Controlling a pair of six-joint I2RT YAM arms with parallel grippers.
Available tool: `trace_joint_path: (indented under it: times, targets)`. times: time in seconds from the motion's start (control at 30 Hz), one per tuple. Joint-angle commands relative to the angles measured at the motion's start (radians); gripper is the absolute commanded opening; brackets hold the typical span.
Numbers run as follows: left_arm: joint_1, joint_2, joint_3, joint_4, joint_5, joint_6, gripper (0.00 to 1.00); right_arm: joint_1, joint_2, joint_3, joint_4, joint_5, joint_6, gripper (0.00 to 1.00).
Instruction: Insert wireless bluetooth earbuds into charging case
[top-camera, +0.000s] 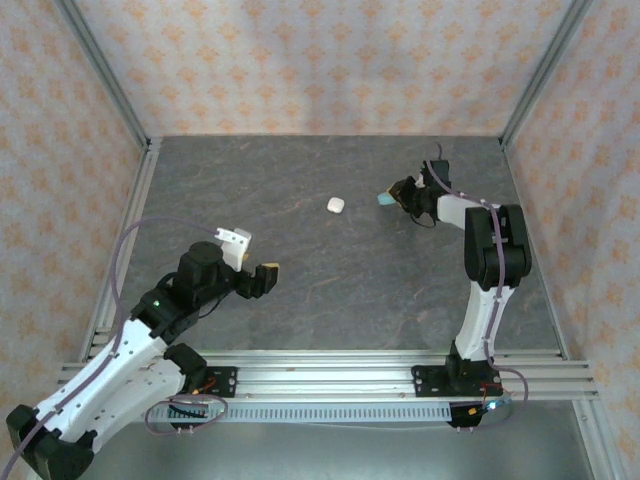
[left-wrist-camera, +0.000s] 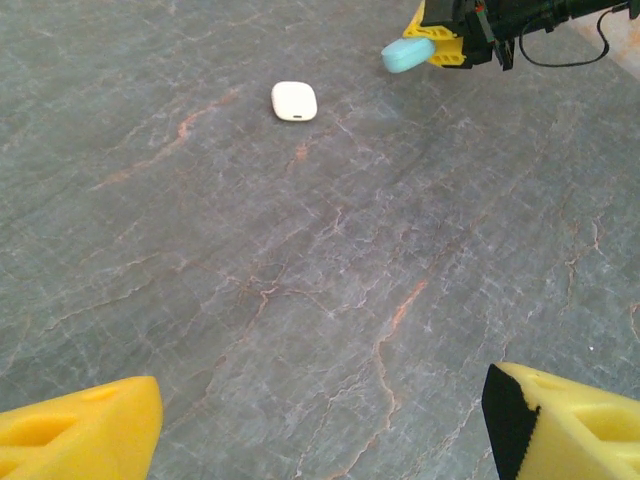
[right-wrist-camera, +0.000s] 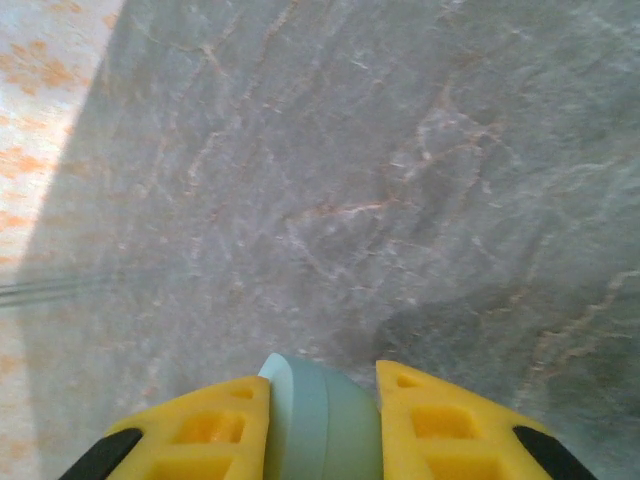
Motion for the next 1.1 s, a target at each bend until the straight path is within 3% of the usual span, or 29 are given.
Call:
trace_joint_path:
  times: [0.0,0.13,0.3,0.5,0.6,0.67,0.83,0.97,1.07]
  targets:
    - [0.011,0.033,-0.005,0.077,0.031,0.021,0.83,-0.019,0.012,-0.010,-0.113,0.085,-0.132,0.17]
    - [0.011,0.073,-0.003,0.110,0.044,0.024,0.83,-0.053,-0.007,-0.060,-0.119,0.092,-0.124,0.21]
    - [0.015,0.099,0.010,0.127,0.058,0.022,0.83,-0.059,-0.066,-0.109,-0.139,0.112,-0.152,0.40]
    - [0.023,0.100,0.045,0.090,0.047,0.036,0.86,-0.059,-0.182,-0.078,-0.268,0.190,-0.231,0.55]
    - [0.032,0.099,0.075,0.063,0.035,0.053,0.90,-0.059,-0.257,-0.052,-0.346,0.252,-0.285,0.61]
    - [0.045,0.101,0.096,0.044,0.001,0.067,0.97,-0.059,-0.319,-0.056,-0.376,0.303,-0.311,0.66]
    - [0.128,0.127,0.167,0.020,-0.066,0.154,1.00,-0.061,-0.522,-0.150,-0.354,0.460,-0.373,0.74]
    - [0.232,0.200,0.229,0.035,-0.117,0.192,1.00,-0.060,-0.713,-0.281,-0.303,0.633,-0.399,1.00]
    - [0.301,0.240,0.215,0.124,-0.175,0.177,1.00,-0.060,-0.857,-0.401,-0.250,0.709,-0.449,0.99]
